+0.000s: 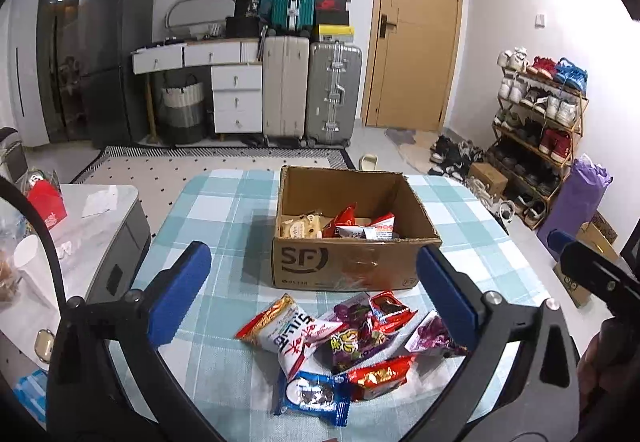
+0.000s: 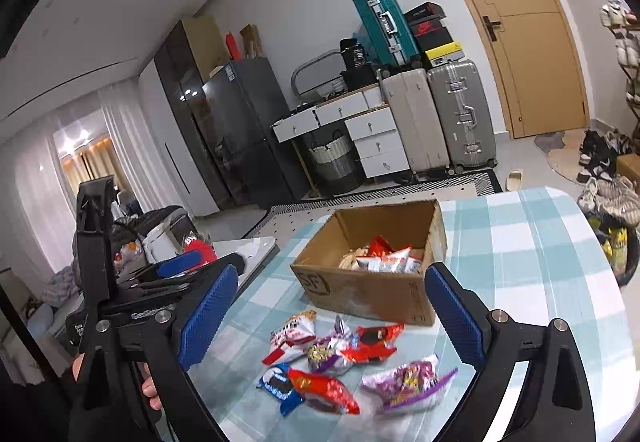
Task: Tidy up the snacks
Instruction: 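Grasp the purple-and-white snack bag with the right tool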
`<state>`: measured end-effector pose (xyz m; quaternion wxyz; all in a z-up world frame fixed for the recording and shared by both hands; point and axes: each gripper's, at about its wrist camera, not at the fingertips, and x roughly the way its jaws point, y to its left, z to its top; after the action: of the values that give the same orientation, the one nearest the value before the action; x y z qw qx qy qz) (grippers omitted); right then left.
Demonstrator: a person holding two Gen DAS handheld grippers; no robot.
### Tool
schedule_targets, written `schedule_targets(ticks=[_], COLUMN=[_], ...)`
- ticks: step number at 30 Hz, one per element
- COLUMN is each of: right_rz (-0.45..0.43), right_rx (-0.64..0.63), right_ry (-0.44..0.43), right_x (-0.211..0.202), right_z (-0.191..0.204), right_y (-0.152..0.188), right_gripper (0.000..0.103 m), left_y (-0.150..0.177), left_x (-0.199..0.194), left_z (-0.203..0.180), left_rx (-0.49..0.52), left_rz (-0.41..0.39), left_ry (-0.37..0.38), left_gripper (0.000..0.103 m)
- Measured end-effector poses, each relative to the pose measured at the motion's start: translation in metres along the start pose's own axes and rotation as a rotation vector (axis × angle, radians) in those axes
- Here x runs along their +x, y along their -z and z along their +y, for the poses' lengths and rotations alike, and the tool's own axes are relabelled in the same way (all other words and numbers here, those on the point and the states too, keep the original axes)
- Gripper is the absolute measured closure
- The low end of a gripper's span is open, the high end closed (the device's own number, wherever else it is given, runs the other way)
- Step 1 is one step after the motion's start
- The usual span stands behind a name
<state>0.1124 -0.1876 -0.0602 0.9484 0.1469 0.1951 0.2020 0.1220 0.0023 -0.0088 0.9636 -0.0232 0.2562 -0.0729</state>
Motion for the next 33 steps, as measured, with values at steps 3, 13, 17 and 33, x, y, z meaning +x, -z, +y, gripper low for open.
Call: schedule_targets(ticks=[3, 13, 17, 33], right_rz=[0.005, 0.087, 0.139, 0.328], right_rx=[-0.003, -0.004, 0.023, 0.065], right_ry=[0.024, 0.083, 0.100, 0.141], right_x=[-0.005, 0.008, 0.022, 0.085], right_z=[-0.006, -0.031, -0.047, -0.082], right_y=[0.013, 0.059, 0.076, 0.108], right_gripper=[0.005, 0.002, 0.002, 0.001], left_y=[0.016, 0.080, 0.112, 0.147], left_x=[-0.010, -0.010, 0.004, 0.054], left_z=[-0.001, -0.004, -0.005, 0.006], left_rx=[0.009, 0.031, 0.050, 0.030], left_rz=[-0.008, 0.015, 0.043, 0.085], left_ry=[-0.014, -0.041, -0.040, -0.011], left_gripper=[0.000, 0.000, 0.000, 0.000])
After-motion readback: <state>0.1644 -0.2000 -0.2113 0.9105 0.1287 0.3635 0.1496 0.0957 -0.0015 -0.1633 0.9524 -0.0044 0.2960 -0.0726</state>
